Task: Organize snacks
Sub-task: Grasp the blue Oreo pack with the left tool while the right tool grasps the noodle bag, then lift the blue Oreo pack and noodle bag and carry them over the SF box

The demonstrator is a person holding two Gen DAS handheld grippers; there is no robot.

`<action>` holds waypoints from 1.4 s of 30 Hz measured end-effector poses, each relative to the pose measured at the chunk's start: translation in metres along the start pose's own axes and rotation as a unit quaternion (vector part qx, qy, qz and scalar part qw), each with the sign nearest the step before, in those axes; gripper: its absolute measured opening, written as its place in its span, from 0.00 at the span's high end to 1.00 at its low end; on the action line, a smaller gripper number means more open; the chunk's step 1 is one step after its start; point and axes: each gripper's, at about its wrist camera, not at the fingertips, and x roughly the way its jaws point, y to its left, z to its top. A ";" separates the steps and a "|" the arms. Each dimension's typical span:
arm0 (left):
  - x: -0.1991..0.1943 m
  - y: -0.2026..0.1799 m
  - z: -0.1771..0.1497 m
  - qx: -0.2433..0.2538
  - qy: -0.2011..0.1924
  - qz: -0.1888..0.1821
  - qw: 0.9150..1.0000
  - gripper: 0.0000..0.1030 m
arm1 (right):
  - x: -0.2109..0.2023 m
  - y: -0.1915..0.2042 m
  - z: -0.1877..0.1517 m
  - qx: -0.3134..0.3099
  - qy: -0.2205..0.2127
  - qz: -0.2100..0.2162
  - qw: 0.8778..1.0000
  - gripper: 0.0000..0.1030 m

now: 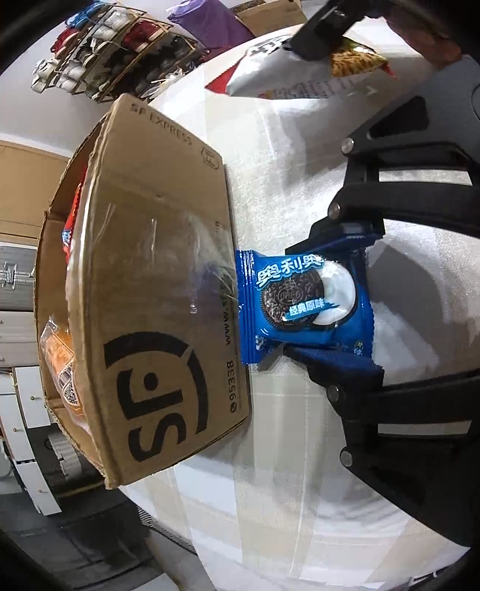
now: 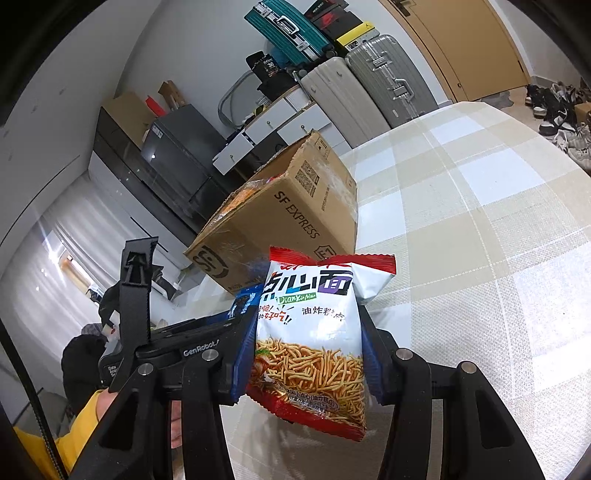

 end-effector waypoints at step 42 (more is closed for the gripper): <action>-0.298 0.040 -0.096 -0.006 -0.195 -0.106 0.975 0.60 | -0.103 0.170 -0.011 -0.135 -0.063 0.030 0.988 0.51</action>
